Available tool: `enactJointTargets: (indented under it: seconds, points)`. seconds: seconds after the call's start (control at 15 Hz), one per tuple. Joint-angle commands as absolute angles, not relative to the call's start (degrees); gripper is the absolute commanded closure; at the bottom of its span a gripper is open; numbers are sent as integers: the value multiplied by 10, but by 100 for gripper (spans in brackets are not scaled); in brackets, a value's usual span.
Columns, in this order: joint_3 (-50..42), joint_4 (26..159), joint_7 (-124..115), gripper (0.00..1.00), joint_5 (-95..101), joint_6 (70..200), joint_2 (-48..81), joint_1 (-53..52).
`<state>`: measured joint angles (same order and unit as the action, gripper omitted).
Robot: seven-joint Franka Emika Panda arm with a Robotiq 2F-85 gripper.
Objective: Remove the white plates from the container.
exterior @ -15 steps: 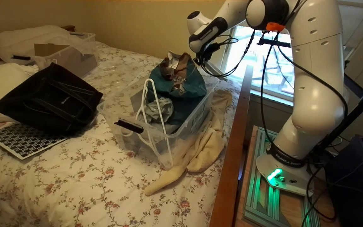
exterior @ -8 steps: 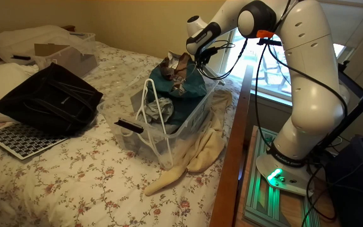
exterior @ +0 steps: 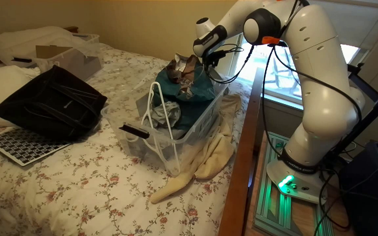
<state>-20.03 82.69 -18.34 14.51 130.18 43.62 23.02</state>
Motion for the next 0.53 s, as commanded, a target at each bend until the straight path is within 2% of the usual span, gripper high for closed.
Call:
enactJointTargets:
  seconds: [0.0,0.27,0.47]
  points:
    - [-202,788,-156,29,117,1283,453,236]
    - [-199,785,-145,2,111,1287,449,238]
    - [-194,792,-133,0,101,1285,436,240]
